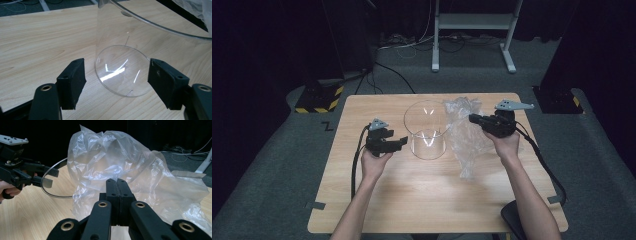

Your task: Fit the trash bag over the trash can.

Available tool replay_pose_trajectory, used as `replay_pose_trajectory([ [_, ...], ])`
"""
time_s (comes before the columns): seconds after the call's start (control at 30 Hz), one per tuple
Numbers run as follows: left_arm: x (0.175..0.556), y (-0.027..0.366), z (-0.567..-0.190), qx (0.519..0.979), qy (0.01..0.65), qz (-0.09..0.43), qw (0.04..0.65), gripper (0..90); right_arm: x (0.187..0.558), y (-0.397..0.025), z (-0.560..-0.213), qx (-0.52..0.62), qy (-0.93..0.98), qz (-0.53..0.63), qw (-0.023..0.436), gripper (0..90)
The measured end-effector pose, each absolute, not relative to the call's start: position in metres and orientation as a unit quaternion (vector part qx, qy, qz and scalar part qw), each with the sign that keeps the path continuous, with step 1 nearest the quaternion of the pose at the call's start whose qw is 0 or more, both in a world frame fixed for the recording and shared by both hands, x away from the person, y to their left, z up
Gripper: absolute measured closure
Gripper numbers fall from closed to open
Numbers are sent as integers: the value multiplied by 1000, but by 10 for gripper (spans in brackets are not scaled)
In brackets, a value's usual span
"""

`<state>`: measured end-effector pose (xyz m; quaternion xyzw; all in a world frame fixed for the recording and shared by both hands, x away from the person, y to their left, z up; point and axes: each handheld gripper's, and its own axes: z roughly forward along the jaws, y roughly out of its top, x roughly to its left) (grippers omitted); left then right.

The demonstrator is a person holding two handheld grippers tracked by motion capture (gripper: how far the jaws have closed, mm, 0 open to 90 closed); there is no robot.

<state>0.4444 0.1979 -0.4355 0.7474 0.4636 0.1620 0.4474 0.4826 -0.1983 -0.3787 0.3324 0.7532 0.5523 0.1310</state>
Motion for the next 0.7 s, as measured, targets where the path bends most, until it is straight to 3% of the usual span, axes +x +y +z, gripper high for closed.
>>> replay_pose_trajectory([
  [0.7, 439, 187, -417, 740, 450, 183, 466, 304, 487, -173, -379, 316, 763, 550, 125, 897],
])
